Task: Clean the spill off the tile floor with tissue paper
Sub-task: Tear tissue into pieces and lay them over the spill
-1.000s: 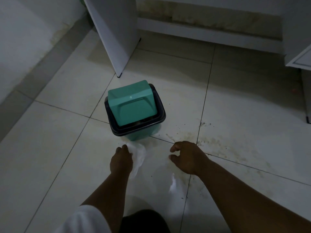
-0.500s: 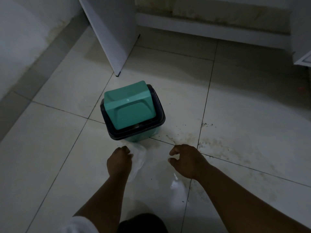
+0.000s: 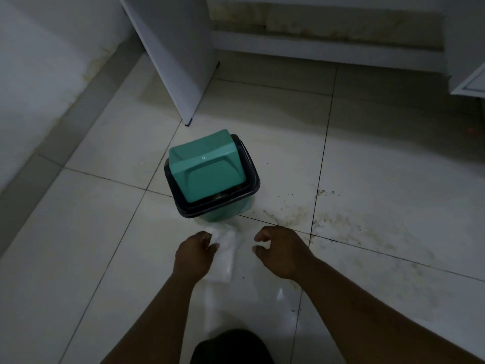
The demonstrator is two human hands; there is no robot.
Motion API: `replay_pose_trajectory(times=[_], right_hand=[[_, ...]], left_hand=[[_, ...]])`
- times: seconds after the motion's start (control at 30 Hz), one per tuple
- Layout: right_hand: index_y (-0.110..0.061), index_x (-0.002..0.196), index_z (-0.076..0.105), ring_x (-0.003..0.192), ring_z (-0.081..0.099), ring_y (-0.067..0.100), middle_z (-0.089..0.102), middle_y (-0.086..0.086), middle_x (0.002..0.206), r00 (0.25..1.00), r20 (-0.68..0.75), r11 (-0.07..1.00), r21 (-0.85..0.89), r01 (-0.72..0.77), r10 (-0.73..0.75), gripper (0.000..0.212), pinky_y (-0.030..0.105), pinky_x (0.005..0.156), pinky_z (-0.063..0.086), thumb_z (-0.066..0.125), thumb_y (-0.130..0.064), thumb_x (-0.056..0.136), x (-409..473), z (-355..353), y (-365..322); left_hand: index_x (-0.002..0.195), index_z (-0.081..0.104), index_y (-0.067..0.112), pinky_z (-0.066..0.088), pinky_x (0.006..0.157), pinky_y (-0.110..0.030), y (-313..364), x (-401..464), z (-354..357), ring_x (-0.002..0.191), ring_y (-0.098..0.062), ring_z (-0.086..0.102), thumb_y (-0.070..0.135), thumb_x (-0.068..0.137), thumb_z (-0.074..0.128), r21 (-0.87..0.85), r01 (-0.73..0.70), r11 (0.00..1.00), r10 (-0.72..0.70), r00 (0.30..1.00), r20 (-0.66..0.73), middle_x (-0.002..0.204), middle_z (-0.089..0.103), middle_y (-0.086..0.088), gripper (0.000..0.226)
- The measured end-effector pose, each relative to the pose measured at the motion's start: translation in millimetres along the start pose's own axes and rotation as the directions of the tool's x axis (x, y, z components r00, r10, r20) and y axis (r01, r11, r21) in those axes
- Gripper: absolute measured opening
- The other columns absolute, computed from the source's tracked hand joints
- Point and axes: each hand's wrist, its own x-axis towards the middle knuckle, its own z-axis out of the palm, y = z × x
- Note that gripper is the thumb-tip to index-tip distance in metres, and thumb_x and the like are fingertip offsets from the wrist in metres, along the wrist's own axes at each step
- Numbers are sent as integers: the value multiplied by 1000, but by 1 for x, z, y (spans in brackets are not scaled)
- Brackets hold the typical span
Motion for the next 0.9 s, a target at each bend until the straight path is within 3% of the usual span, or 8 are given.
replay_pose_trajectory(times=[0.2, 0.33, 0.4, 0.47, 0.53, 0.77, 0.83, 0.9], right_hand=[[-24, 135, 54, 103, 63, 15, 66, -1, 123, 999, -30, 996, 91, -20, 23, 47, 22, 88, 46, 66, -37, 92, 2, 23, -22], [-21, 144, 46, 118, 58, 18, 61, 0, 133, 998, -29, 989, 136, -57, 61, 53, 25, 97, 43, 63, -34, 95, 3, 36, -36], [-19, 131, 59, 116, 60, 20, 63, 1, 127, 997, -60, 992, 115, -48, 55, 37, 29, 99, 47, 62, -29, 95, 3, 39, -42], [-21, 104, 70, 100, 65, 18, 69, -1, 108, 991, -118, 992, 115, -55, 69, 13, 33, 89, 54, 62, -23, 94, 4, 39, -46], [-21, 88, 71, 90, 65, 15, 70, -2, 96, 984, -158, 990, 124, -63, 82, 11, 34, 84, 56, 61, -18, 93, 5, 38, -48], [-24, 83, 66, 85, 60, 12, 64, -4, 93, 987, -149, 990, 138, -37, 58, 13, 24, 76, 49, 63, -15, 92, 7, 40, -48], [-25, 83, 65, 87, 61, 12, 64, -5, 94, 987, -156, 987, 159, -13, 38, 13, 26, 78, 51, 63, -17, 93, 8, 43, -50], [-27, 85, 66, 91, 59, 11, 64, -7, 96, 984, -176, 987, 160, 12, 16, 11, 27, 80, 51, 63, -22, 94, 8, 45, -52]], left_hand=[[89, 64, 4, 55, 78, -46, 16, -11, -7, 82, -30, 64, 28, 94, 66, -186, 22, 982, 0, 993, 116, 86, 69, -12, 24], [98, 66, 13, 56, 83, -45, 25, -24, -9, 85, -25, 66, 33, 97, 62, -274, -25, 961, 69, 986, 151, 91, 71, -7, 20], [100, 65, 13, 56, 83, -46, 28, -29, -10, 86, -26, 66, 34, 98, 60, -315, -50, 948, 103, 983, 154, 93, 71, -8, 22], [102, 64, 15, 55, 86, -45, 29, -33, -11, 90, -22, 65, 32, 98, 60, -333, -69, 940, 124, 982, 146, 96, 70, -4, 18], [103, 63, 18, 55, 88, -42, 30, -36, -11, 92, -18, 64, 31, 99, 59, -325, -84, 942, 128, 985, 118, 97, 69, 0, 14], [94, 58, 18, 55, 76, -40, 26, -34, -9, 83, -25, 63, 39, 93, 65, -261, -109, 959, 123, 992, 40, 87, 66, -4, 22], [110, 57, 25, 56, 78, -32, 24, -34, -8, 93, -17, 64, 41, 86, 74, -304, -131, 943, 140, 990, 8, 102, 67, 3, 33], [133, 51, 21, 56, 87, -31, 21, -33, -6, 110, -11, 61, 41, 79, 81, -346, -194, 918, 186, 981, -57, 123, 62, 5, 65]])
